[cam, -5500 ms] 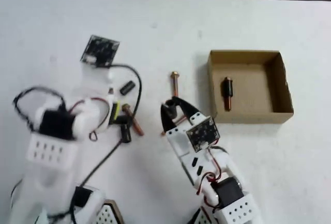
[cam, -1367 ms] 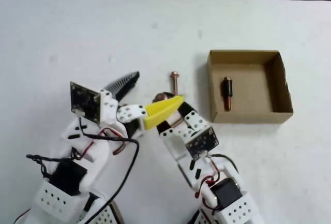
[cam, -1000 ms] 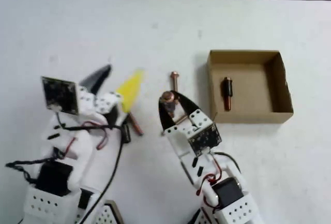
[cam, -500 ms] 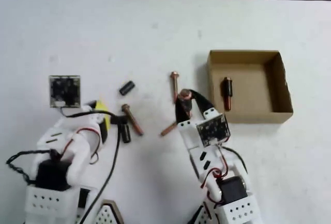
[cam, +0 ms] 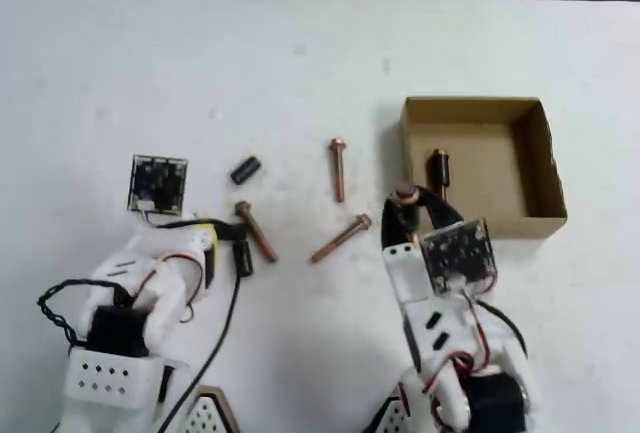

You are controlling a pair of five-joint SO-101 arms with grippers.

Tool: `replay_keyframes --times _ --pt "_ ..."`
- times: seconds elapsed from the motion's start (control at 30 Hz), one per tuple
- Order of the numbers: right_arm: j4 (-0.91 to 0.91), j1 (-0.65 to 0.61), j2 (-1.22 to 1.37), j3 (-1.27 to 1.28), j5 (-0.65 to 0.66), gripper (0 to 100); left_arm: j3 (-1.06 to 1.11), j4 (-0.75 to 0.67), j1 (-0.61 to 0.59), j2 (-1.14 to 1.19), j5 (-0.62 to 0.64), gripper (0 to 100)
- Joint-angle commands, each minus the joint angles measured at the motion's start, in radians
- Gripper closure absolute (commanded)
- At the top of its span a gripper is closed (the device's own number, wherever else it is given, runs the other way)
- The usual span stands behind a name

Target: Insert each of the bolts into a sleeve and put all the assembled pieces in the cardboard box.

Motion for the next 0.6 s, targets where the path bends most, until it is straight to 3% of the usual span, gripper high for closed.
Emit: replay_keyframes --times 0.0,0.33,0.57 --pt "0.088 0.013 0.130 -0.256 0.060 98.1 -0.003 -0.003 -0.005 -0.041 -0.009 98" --pt "0.134 0.168 0.734 -0.717 0.060 98.1 0.068 0.201 -0.005 -0.503 -0.008 98" --pt "0.131 0.303 1.152 -0.881 0.061 98.1 0.098 0.207 -0.059 -0.495 -0.009 98"
